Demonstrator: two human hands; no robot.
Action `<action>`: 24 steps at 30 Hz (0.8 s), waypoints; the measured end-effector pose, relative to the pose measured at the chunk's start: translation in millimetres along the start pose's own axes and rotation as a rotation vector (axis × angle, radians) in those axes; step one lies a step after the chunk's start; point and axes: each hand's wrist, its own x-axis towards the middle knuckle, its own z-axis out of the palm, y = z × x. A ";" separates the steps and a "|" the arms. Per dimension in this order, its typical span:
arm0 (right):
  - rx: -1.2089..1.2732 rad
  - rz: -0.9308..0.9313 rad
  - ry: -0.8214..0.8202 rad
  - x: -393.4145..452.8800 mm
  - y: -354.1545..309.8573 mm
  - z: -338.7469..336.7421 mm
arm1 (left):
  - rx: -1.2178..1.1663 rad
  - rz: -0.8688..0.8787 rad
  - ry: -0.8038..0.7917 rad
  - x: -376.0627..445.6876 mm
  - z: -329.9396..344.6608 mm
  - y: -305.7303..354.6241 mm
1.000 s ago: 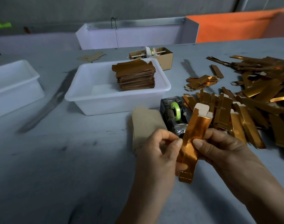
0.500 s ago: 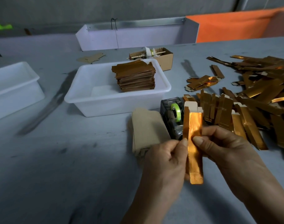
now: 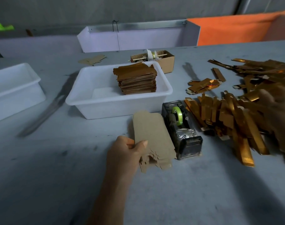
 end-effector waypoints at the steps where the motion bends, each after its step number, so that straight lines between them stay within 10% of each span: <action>1: -0.038 -0.061 0.013 -8.6 -0.6 0.4 | -0.075 -0.043 -0.018 4.2 0.7 -2.2; 7: -0.032 -0.423 -0.115 -103.1 -29.4 17.7 | -0.286 -0.116 -0.058 18.1 -5.8 -8.5; 13: 0.031 -0.565 -0.136 -146.7 -50.0 21.6 | 0.149 0.222 0.299 8.6 -11.1 0.4; 16: 0.142 -0.486 -0.229 -159.0 -55.5 22.2 | -0.040 0.271 0.336 0.5 -20.8 10.7; 24: 0.717 0.018 -0.704 -178.0 -75.8 37.2 | -0.564 0.067 -0.151 -32.1 -14.0 28.0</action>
